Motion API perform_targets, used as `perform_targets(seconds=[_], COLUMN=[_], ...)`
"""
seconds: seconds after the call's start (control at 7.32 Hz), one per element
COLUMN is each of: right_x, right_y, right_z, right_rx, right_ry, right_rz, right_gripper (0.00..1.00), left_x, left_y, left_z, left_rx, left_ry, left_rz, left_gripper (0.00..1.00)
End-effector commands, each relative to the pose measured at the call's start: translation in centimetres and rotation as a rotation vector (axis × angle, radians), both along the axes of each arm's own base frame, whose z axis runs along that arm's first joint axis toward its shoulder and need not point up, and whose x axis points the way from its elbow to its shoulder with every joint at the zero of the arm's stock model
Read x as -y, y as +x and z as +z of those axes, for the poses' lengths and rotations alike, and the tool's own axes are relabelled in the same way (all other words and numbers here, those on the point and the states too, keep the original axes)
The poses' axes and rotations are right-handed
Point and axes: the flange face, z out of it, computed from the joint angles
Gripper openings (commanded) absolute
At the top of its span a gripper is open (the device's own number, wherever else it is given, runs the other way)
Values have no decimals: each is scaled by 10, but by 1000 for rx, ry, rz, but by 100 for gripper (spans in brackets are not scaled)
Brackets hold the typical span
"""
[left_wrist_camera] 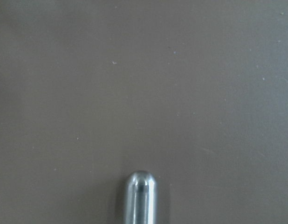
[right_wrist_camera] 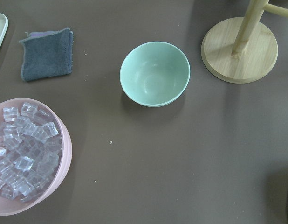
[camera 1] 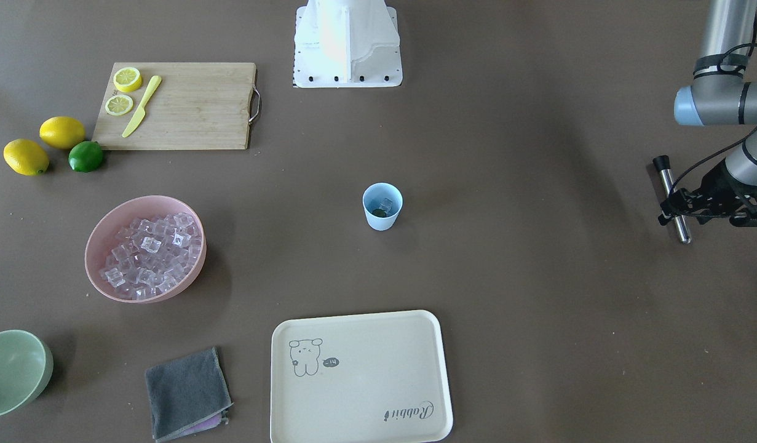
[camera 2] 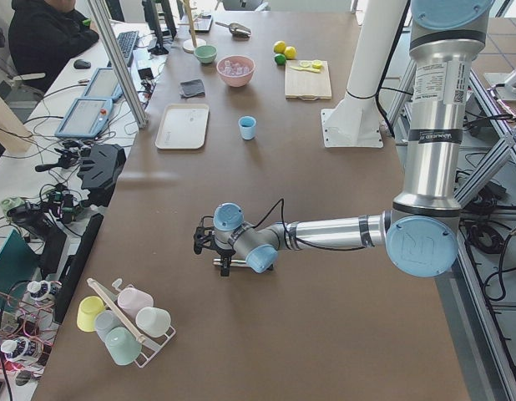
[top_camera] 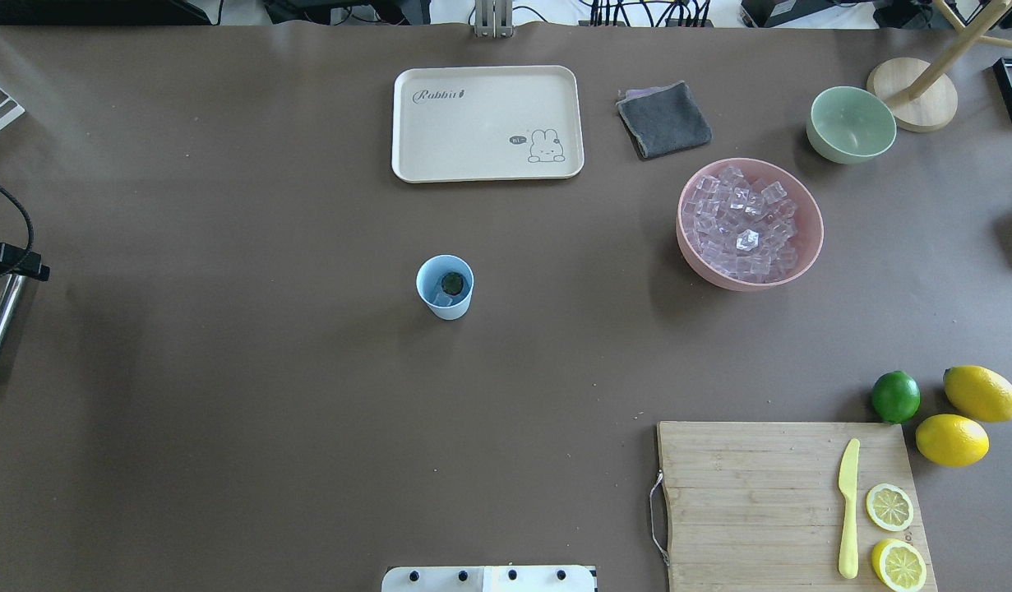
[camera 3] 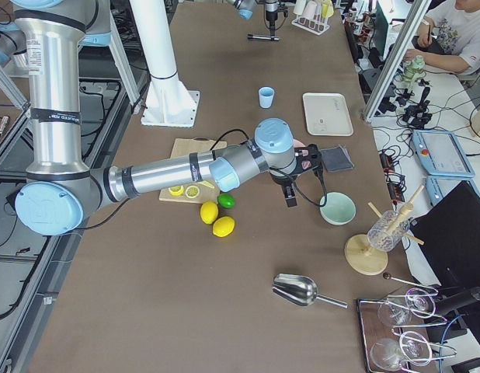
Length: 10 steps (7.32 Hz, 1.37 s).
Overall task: Mash ice and strawberries in cup
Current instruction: 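Grasp the silver metal muddler upright with the left gripper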
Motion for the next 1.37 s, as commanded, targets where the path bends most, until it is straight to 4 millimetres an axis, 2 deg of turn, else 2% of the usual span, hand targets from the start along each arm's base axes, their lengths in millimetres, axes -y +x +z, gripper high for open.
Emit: perform_targets(seconds=[0.0,0.14,0.27,0.41,0.68,0.82,0.96,1.09,1.23], right_x=[-8,-8,-8,-8,-8,-10,-10,-11,-10], right_y=[1,1,1,1,1,1,1,1,1], right_z=[0,2,3,3,3,5,6,5,4], right_rx=[-1,-6,-6,-6,-6,-7,-7,-5,-2], right_ry=[1,-1,-4,-4,-4,-10,-10,-9,-9], right_rz=[1,4,5,5,5,5,5,4,4], right_gripper=[98,98,98,98,98,98,98,98,98], left_x=[1,2,4,7,6,8,10,14,22], left_y=[-2,-1,1,4,5,6,6,10,2], left_z=[5,3,0,-2,-6,-8,-13,-32,-63], left_rx=[42,38,35,33,24,24,18,-29,-54], left_ry=[18,20,25,24,29,29,34,42,91], left_rz=[-28,-25,-23,-20,-16,-16,-16,9,-11], left_gripper=[83,52,46,35,34,10,0,0,0])
